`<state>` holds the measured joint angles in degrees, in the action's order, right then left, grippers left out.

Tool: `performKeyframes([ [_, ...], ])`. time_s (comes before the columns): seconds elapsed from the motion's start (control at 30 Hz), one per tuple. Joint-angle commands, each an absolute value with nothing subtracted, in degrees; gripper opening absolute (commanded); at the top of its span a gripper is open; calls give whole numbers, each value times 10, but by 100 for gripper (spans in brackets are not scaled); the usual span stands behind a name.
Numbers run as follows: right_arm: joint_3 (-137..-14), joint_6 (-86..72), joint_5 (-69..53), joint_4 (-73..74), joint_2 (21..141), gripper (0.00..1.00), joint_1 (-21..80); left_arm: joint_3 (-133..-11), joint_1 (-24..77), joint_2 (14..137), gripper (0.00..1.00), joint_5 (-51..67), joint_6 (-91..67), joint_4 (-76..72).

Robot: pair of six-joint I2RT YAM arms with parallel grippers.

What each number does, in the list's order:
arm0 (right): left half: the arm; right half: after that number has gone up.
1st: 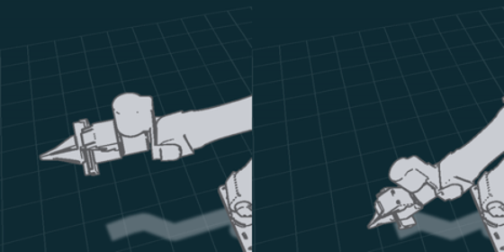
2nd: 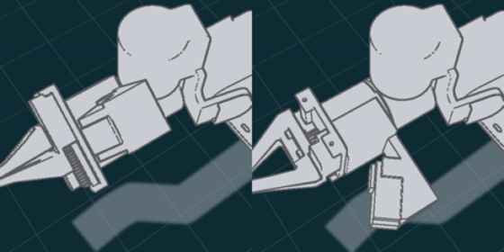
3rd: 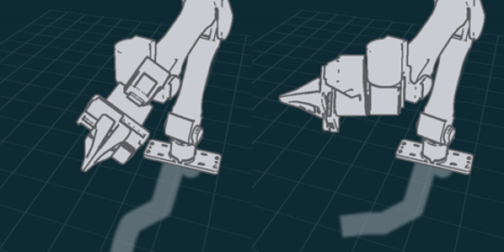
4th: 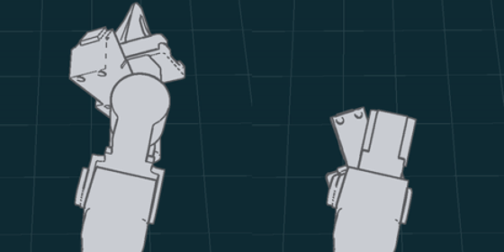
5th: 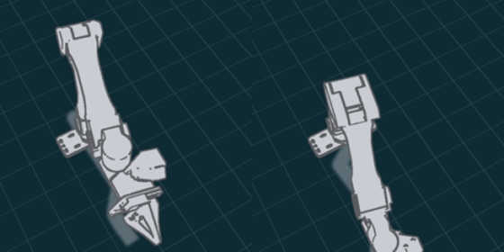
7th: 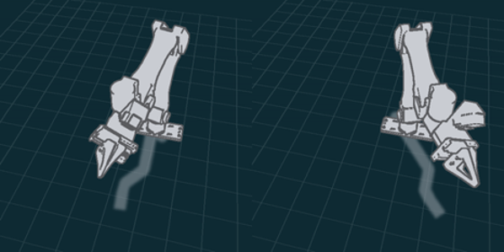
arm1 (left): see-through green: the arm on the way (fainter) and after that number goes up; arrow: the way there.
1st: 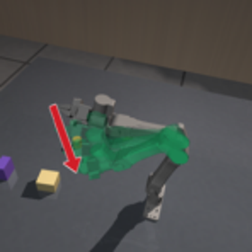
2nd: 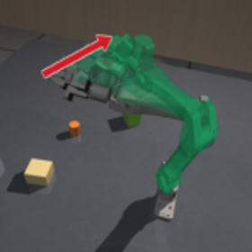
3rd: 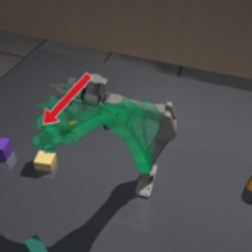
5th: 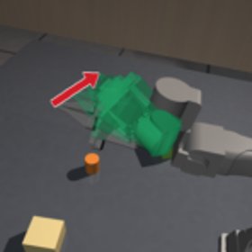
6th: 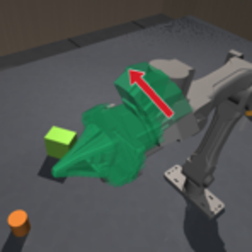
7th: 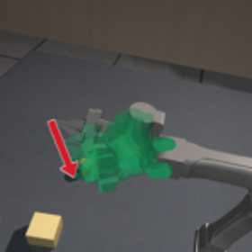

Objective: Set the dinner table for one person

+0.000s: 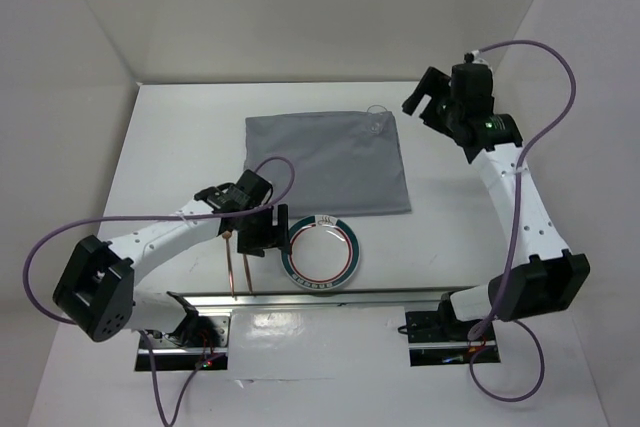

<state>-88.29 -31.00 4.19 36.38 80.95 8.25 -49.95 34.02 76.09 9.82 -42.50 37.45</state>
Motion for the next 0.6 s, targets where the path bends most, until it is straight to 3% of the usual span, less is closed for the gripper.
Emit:
performKeyframes([
  [0.0,-823,-309,42,365,782,93,75,-467,340,780,87,140,-452,297],
  [0.23,-794,-303,41,398,747,94,75,-452,340,835,81,153,-445,240],
  [0.57,-808,-308,10,410,742,94,75,-420,323,889,58,196,-433,150],
])
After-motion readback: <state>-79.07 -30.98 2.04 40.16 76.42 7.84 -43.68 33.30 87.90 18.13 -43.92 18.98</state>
